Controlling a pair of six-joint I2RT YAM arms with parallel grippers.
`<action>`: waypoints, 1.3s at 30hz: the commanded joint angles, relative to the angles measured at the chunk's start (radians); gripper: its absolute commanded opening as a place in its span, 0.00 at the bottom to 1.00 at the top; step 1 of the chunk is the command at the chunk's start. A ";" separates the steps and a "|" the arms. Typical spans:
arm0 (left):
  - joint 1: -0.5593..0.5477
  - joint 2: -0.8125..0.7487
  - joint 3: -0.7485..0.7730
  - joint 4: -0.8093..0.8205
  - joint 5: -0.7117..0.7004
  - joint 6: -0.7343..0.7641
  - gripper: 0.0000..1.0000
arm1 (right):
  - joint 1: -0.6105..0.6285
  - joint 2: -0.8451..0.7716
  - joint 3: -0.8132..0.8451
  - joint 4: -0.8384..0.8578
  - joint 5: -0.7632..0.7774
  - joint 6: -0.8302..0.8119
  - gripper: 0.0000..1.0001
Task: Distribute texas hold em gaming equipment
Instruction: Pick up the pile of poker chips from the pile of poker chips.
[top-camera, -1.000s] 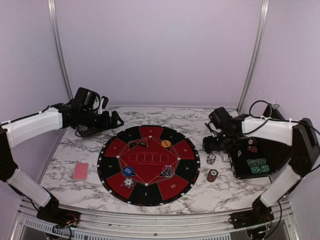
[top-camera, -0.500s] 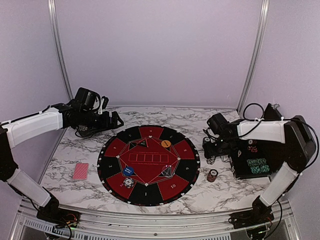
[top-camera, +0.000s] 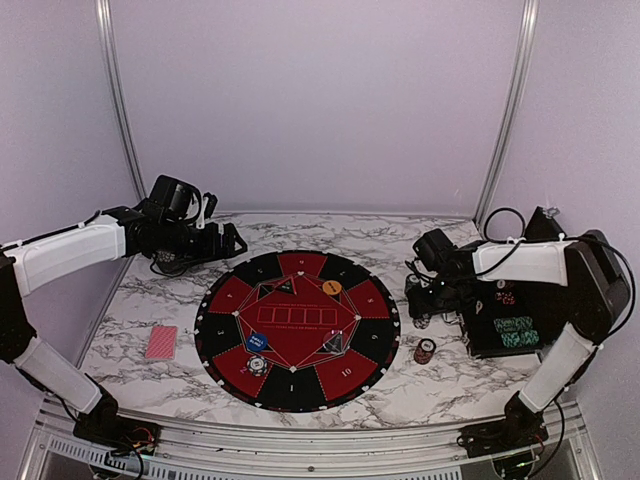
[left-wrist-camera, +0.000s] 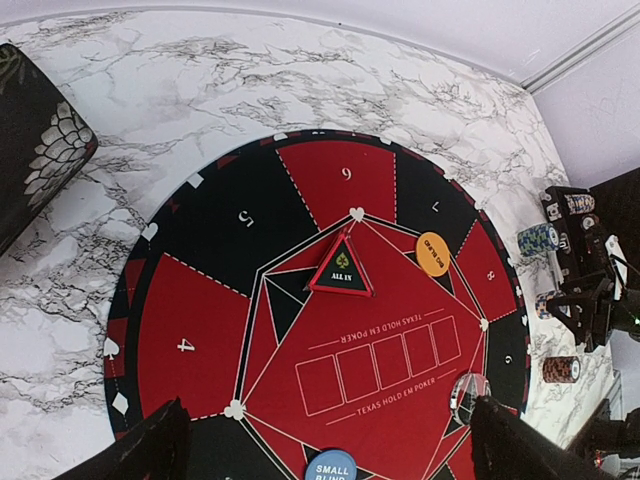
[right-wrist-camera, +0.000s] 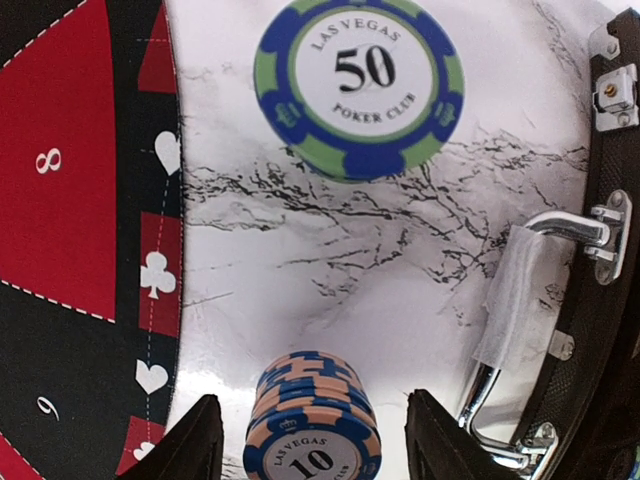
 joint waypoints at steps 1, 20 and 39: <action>-0.002 0.015 0.015 -0.022 -0.012 0.017 0.99 | -0.007 0.013 -0.006 0.020 -0.003 0.005 0.59; -0.002 0.026 0.009 -0.021 -0.010 0.021 0.99 | -0.007 0.030 -0.011 0.019 -0.002 0.007 0.51; -0.002 0.022 0.003 -0.022 -0.009 0.021 0.99 | -0.007 0.020 0.009 0.004 -0.001 0.010 0.40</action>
